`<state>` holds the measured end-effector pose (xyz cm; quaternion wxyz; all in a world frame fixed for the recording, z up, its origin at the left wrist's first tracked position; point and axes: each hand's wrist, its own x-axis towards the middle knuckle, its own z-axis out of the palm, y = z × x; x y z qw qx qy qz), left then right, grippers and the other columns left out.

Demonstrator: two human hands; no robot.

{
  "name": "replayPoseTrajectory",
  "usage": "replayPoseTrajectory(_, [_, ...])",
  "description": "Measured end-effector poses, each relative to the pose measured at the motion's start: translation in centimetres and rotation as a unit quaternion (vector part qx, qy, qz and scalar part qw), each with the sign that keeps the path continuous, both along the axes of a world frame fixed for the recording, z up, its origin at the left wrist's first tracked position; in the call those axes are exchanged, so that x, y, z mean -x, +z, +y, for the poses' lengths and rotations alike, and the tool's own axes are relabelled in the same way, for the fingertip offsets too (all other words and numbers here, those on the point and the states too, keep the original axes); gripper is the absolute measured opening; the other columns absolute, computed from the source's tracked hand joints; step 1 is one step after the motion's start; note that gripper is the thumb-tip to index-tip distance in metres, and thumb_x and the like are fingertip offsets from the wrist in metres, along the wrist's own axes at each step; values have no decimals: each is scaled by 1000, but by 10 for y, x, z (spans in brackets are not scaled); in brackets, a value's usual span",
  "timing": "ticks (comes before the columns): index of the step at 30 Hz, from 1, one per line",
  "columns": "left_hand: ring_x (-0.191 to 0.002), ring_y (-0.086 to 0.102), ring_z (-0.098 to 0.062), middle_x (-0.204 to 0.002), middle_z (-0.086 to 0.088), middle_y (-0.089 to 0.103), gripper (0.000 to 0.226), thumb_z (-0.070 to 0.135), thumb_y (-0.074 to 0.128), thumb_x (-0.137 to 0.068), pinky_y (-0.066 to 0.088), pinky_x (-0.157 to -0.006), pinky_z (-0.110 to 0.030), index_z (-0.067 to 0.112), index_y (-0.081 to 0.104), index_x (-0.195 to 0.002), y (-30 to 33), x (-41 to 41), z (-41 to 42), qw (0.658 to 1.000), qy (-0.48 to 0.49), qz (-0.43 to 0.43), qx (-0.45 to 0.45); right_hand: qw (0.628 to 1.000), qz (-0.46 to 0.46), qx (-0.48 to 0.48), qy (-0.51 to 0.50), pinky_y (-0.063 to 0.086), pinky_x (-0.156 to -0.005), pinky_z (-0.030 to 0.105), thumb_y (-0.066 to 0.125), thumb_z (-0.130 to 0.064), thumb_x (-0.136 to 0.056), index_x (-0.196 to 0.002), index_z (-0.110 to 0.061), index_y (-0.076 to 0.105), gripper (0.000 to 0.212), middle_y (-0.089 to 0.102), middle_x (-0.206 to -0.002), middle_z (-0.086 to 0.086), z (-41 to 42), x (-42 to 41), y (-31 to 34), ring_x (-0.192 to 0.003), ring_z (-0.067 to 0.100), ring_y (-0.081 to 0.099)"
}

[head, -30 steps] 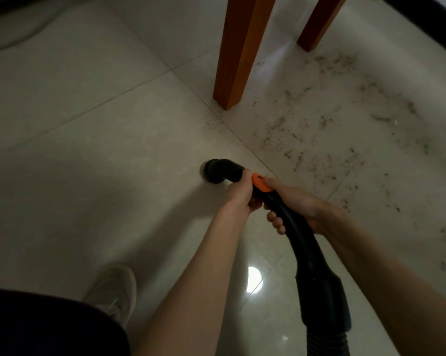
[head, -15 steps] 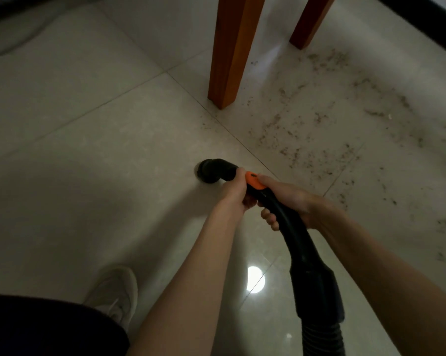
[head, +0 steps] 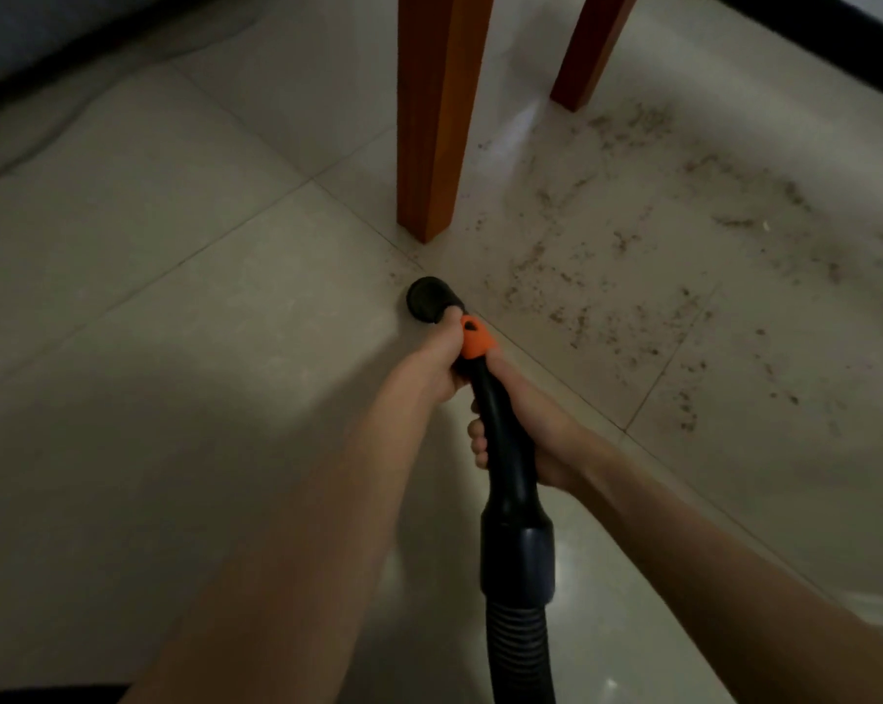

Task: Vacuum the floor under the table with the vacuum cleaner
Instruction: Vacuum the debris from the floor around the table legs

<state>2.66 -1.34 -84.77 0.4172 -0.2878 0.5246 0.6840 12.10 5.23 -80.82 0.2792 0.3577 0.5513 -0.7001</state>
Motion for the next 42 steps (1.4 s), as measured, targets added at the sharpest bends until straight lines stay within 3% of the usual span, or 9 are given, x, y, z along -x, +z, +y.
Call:
replayPoseTrajectory(3, [-75,59,-22,-88,-11,58,43,40,33,-101,49,-74,-34,5,52,-117,-1,5,-8,1000,-11,14,25,1000,10,26,-10,49,-45,25,38,-57,-95,-82,-6,50,54,54,-58,8,-10,-8,-5,-46,18,52])
replayPoseTrajectory(6, [-108,58,-31,-116,-19,59,50,40,31,-102,46,-81,-37,1,47,-129,1,5,-11,998,-26,23,53,999,34,-11,-17,49,-45,26,41,-53,-96,-87,-6,50,49,55,-58,8,-20,-18,-7,-46,19,54])
replayPoseTrajectory(9, [-110,57,-31,-108,-18,59,53,42,31,-101,47,-83,-38,-1,46,-128,6,4,-8,997,-29,39,68,997,45,-55,-31,48,-42,26,39,-51,-98,-89,-4,50,49,54,-55,8,-22,-19,-5,-42,19,51])
replayPoseTrajectory(14, [-110,58,-31,-120,-17,58,52,43,36,-99,49,-75,-37,5,43,-134,13,13,-4,991,-76,68,84,995,57,-59,-50,46,-41,26,40,-49,-98,-82,-2,50,51,51,-54,10,-17,-1,0,-41,21,49])
replayPoseTrajectory(21, [-118,53,-32,-128,-21,53,45,35,35,-101,45,-82,-37,4,41,-133,13,25,-22,990,-53,73,112,997,59,-35,-39,45,-41,25,41,-48,-98,-83,-1,52,50,50,-50,7,-34,15,-7,-38,19,48])
replayPoseTrajectory(26, [-112,56,-27,-95,-15,60,48,38,37,-100,44,-79,-31,2,46,-131,15,35,-43,991,-44,49,118,996,65,-42,-34,45,-42,26,42,-48,-97,-90,-2,52,48,52,-59,10,-58,29,-7,-43,19,51])
replayPoseTrajectory(29, [-76,55,-21,-81,-11,54,47,39,37,-100,45,-69,-29,3,49,-127,18,43,-50,990,-48,46,121,996,66,-31,-48,44,-41,25,41,-47,-98,-99,1,52,49,52,-62,10,-71,38,-3,-44,19,51])
replayPoseTrajectory(34, [-71,53,-20,-85,-12,56,45,44,45,-96,44,-85,-32,0,52,-91,23,64,-63,988,-69,26,136,995,63,7,-71,45,-40,24,40,-46,-99,-103,1,50,48,53,-65,11,-82,55,9,-46,20,52])
replayPoseTrajectory(42, [-71,53,-19,-83,-12,54,43,43,43,-97,45,-77,-32,1,53,-100,23,82,-56,981,-95,45,163,995,60,21,-80,45,-41,24,39,-46,-100,-97,-1,49,46,52,-65,11,-74,71,9,-47,20,52])
